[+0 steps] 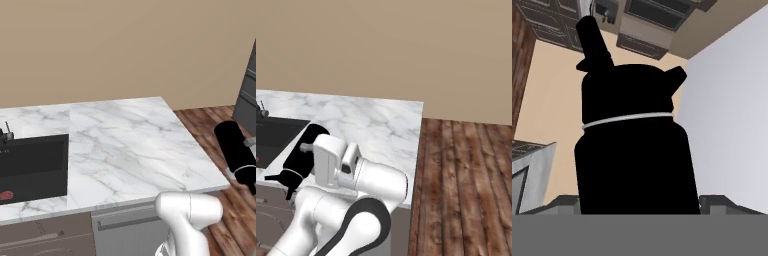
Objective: Pick the water bottle from the counter and place it in the open cabinet.
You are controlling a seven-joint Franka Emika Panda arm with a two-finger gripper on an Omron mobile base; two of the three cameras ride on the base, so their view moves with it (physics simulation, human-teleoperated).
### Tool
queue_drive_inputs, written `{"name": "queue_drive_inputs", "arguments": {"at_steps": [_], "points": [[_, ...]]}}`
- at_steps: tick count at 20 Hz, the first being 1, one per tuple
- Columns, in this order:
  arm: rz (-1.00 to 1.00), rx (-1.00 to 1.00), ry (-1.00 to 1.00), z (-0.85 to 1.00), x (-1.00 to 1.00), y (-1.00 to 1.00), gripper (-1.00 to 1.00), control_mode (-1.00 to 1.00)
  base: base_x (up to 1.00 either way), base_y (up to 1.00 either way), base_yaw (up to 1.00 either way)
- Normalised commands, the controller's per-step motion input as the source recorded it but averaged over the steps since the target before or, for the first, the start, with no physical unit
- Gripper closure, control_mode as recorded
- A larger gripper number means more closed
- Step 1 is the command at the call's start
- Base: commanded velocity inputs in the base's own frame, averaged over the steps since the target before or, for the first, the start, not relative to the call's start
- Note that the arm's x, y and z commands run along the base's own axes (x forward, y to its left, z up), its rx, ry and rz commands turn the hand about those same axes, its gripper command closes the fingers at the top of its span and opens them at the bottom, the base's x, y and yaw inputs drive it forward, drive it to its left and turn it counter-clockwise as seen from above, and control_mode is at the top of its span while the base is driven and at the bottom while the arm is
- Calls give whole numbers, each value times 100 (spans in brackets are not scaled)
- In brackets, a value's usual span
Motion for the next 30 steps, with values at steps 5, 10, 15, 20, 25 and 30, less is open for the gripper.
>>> {"name": "queue_drive_inputs", "arguments": {"at_steps": [5,10,15,20,25,30], "points": [[0,0,0,0,0,0,100,100,0,0,0],[0,0,0,0,0,0,100,100,-2,0,0],[0,0,0,0,0,0,100,100,-42,0,0],[0,0,0,0,0,0,100,100,-65,-3,-1],[0,0,0,0,0,0,100,100,-71,-8,-2],[0,0,0,0,0,0,100,100,-63,-7,-6]]}}
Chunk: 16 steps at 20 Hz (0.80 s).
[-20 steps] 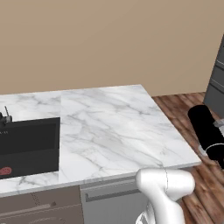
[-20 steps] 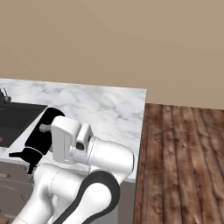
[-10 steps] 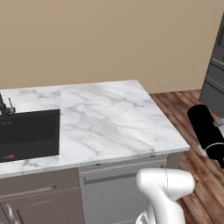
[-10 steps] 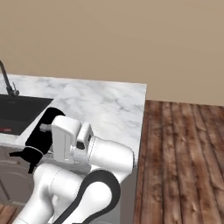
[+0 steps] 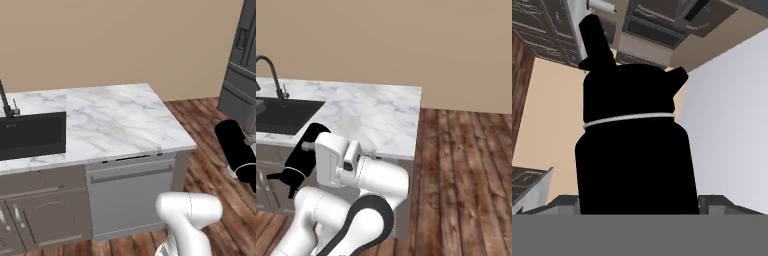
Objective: Pick the water bottle from the counter and place it in the open cabinet.
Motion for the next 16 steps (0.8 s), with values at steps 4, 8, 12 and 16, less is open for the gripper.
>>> {"name": "queue_drive_inputs", "arguments": {"at_steps": [4,8,12,16], "points": [[0,0,0,0,0,0,100,100,-56,-12,-14],[0,0,0,0,0,0,100,100,-40,-16,-27],[0,0,0,0,0,0,100,100,-27,-11,-31],[0,0,0,0,0,0,100,100,-19,-7,-32]]}}
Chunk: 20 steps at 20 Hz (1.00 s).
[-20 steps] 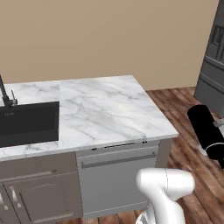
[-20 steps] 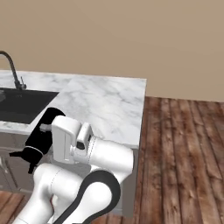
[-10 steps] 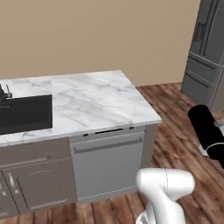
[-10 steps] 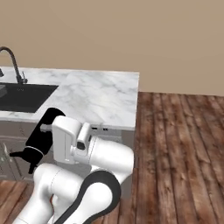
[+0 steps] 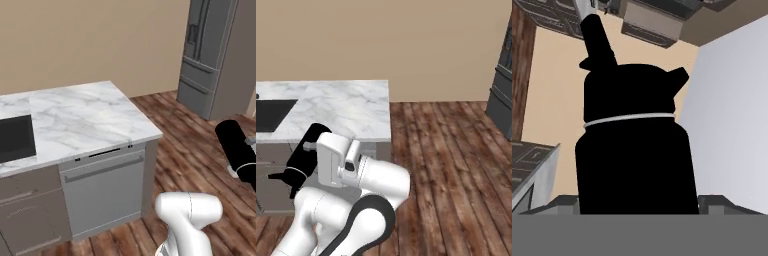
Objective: Pick the water bottle from the counter and place it in the open cabinet.
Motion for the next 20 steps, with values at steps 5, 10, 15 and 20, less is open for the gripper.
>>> {"name": "queue_drive_inputs", "arguments": {"at_steps": [5,10,15,20], "points": [[0,0,0,0,0,0,100,100,-15,-5,-31],[0,0,0,0,0,0,100,100,-14,-10,-28],[0,0,0,0,0,0,100,100,-13,-5,-28],[0,0,0,0,0,0,100,100,-12,-6,-28]]}}
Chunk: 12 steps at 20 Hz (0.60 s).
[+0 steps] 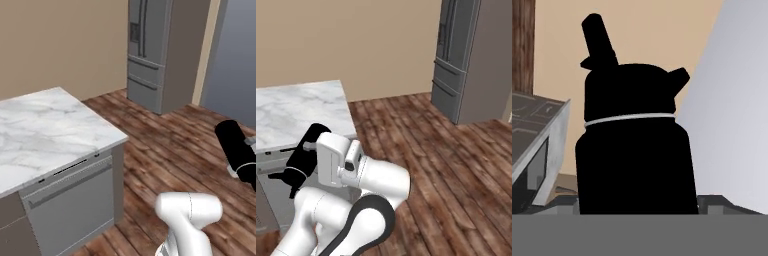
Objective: Pick the water bottle from the counter and place it in the open cabinet.
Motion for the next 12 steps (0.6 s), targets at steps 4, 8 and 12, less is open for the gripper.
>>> {"name": "queue_drive_inputs", "arguments": {"at_steps": [4,8,12], "points": [[0,0,0,0,0,0,100,100,-10,-9,-29],[0,0,0,0,0,0,100,100,-13,-8,-29],[0,0,0,0,0,0,100,100,-11,-8,-29]]}}
